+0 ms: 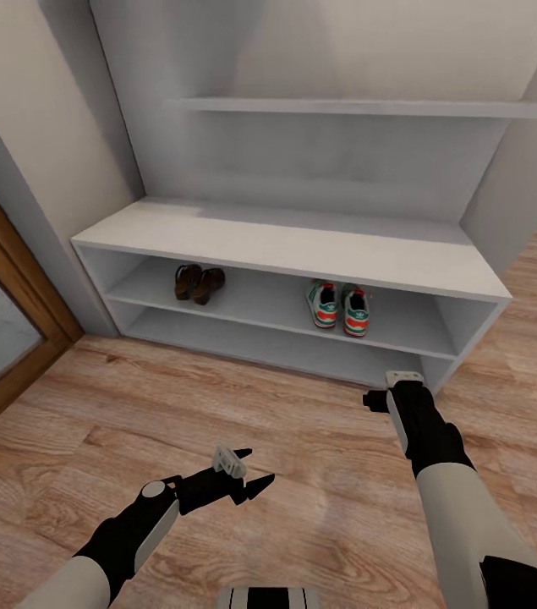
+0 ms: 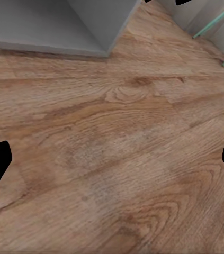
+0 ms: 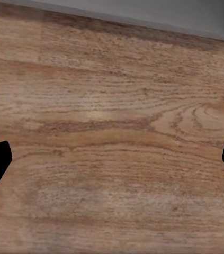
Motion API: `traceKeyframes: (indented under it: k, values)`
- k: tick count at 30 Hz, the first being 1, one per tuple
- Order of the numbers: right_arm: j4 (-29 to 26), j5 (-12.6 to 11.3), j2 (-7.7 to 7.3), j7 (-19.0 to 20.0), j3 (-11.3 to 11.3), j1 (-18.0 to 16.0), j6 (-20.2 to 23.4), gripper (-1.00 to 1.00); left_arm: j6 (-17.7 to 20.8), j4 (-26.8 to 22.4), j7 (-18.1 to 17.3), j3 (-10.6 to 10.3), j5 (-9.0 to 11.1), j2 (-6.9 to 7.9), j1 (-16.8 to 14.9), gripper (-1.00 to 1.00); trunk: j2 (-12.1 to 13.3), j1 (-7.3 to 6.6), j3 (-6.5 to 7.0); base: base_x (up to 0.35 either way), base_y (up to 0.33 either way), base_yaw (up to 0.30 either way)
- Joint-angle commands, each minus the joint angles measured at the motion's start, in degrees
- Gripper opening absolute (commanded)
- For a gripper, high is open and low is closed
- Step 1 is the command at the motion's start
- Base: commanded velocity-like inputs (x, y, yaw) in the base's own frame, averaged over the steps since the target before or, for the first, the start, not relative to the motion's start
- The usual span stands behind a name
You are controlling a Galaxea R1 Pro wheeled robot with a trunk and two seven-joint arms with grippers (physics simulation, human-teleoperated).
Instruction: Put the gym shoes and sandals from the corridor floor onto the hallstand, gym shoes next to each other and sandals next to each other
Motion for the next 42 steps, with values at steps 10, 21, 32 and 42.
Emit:
traceKeyframes:
  k: [10,21,32,42]
  values:
    - [0.0,0.2,0.06,-0.1,-0.2,0.0,0.1,1.0,-0.4,0.0,-0.1,-0.3,0.3,0.16,-0.1,1.0,0.0,-0.01,-0.04,-0.002,0.0,0.0]
    - [0.1,-0.1,0.06,0.1,-0.2,0.0,-0.1,1.0,-0.4,0.0,-0.1,-0.2,0.2,0.16,-0.1,1.0,0.1,-0.24,1.95,0.0,0.0,0.0]
    - [4.5,-8.7,0.2,0.5,-0.2,0.3,-9.1,1.0,-0.3,0.0,-0.1,0.9,0.4,1.56,-0.1,1.0,0.2,-0.53,4.39,0.0,0.0,0.0]
    - [26.5,-10.7,0.66,11.1,-0.2,0.4,-18.1,1.0,-0.2,0.1,-0.3,8.5,0.4,2.83,-0.1,1.0,0.4,-0.78,6.6,0.0,0.0,0.0]
